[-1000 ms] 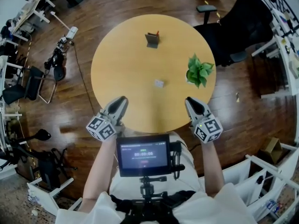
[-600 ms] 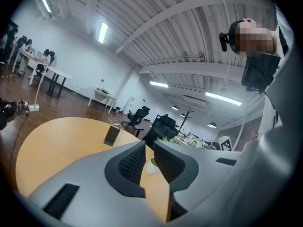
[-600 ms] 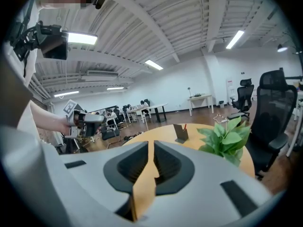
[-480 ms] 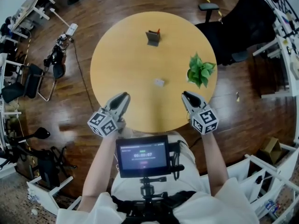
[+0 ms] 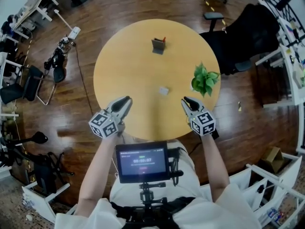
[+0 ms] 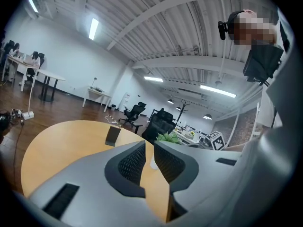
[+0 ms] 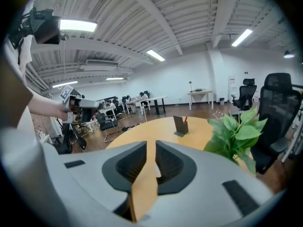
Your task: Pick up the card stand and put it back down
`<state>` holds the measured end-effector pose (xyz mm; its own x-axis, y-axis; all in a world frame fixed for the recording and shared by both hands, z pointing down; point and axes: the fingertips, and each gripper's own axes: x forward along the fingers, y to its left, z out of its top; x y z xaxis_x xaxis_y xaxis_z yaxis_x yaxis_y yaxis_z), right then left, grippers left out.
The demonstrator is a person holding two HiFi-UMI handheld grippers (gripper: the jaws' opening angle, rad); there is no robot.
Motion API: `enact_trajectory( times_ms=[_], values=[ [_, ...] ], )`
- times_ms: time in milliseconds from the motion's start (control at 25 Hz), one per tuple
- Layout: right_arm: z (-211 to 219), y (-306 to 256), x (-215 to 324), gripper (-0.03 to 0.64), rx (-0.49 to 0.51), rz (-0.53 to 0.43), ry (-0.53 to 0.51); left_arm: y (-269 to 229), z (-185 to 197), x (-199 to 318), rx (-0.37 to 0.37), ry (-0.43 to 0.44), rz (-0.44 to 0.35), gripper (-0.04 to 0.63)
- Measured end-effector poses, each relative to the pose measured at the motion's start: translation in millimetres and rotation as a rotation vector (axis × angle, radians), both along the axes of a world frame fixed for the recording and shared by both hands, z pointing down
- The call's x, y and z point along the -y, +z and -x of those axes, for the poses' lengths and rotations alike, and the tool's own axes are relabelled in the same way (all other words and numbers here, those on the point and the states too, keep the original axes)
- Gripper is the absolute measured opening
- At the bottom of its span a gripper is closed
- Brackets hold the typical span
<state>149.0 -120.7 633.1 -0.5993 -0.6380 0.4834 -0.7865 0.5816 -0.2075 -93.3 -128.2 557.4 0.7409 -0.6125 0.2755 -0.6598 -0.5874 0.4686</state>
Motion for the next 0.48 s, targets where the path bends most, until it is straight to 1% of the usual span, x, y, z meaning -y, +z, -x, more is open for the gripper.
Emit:
enact_trajectory(
  times_ms=[320,480],
  values=[
    [23.5,44.1,16.7,0.101,-0.022,0.078,-0.061,8.6,6.6,3.1,0.027,0.019,0.025,0.052],
    [32.8,76.1,29.2,0.103,-0.046,0.115,-0.082,13.9,4.0,3.9,0.045,0.035,0.038,0.052]
  ],
)
